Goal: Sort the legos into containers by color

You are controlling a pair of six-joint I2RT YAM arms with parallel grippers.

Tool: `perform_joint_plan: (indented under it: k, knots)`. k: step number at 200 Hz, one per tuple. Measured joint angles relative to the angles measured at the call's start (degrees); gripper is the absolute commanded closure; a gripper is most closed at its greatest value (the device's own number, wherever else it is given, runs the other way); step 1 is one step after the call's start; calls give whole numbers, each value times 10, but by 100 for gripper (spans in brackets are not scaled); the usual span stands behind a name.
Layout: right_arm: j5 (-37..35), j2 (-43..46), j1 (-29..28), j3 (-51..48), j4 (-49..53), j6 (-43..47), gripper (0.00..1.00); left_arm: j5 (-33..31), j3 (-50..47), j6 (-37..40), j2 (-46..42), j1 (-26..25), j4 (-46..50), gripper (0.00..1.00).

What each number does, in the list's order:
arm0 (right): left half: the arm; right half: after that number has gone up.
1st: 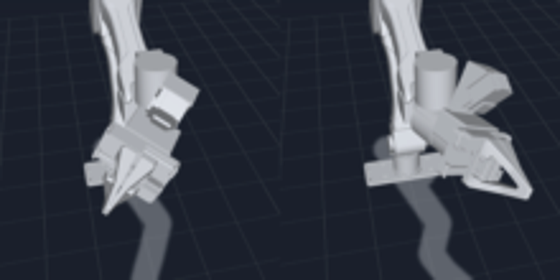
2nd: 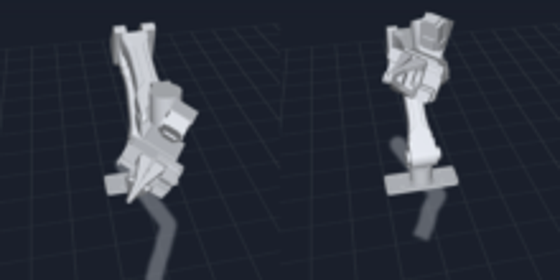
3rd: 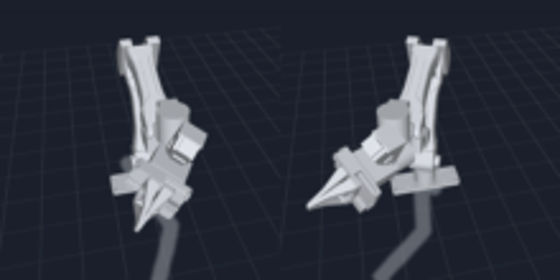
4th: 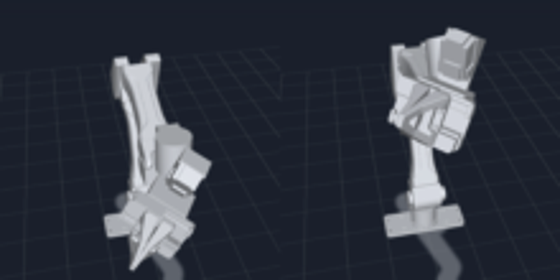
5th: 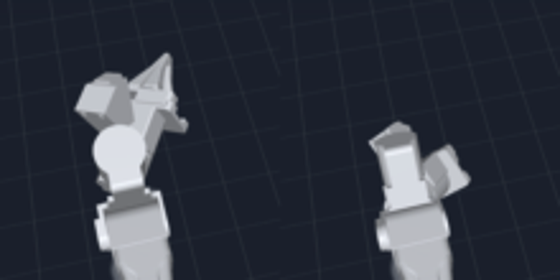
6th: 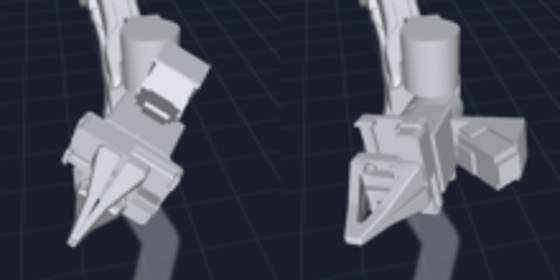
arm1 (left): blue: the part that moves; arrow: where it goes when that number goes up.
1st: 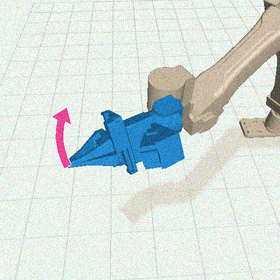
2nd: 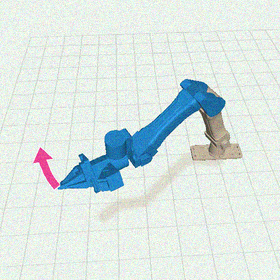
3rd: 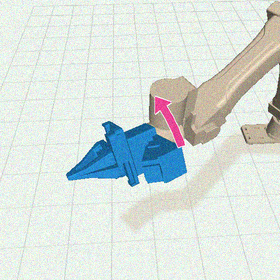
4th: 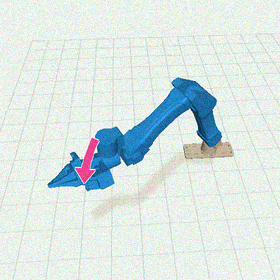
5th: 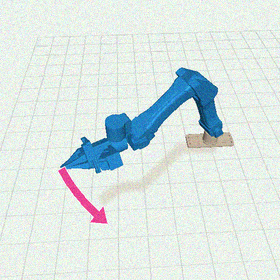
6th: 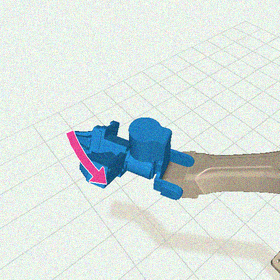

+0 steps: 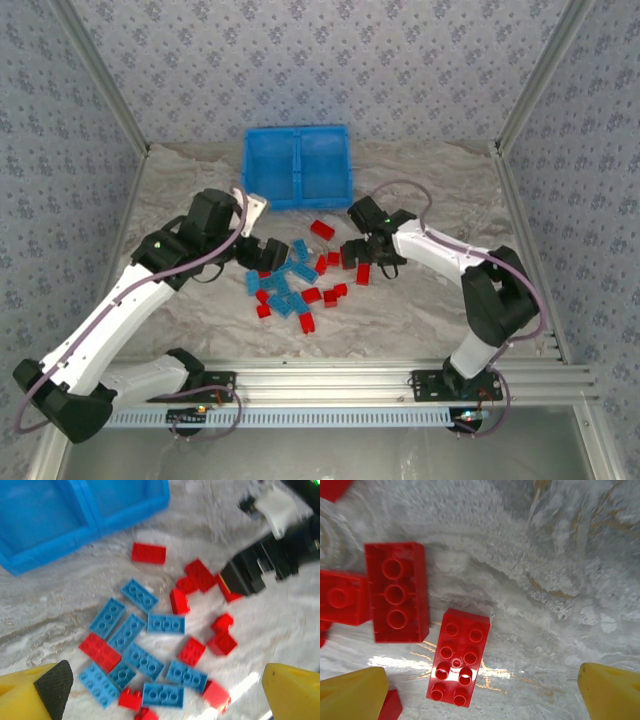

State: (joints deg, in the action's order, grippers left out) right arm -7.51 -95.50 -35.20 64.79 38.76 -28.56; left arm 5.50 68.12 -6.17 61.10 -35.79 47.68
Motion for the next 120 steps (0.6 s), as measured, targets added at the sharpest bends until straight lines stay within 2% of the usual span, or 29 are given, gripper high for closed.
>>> perform_joint_plan:
  k: [22,39,80,107,120]
  knots:
    - [0,-26,-7,-11,-4,-12,14,16,-5,61,-8,0,19,1]
    - [0,-52,-11,-13,-13,-18,27,27,-27,97,-28,0,7,1]
    - [2,-75,-16,-20,-42,-36,62,28,-80,127,-43,0,-22,1]
    - [-4,-62,-17,-33,-51,-49,76,12,-135,132,-67,0,-42,1]
    - [-10,-45,-17,-45,-50,-51,80,-2,-158,132,-90,0,-48,1]
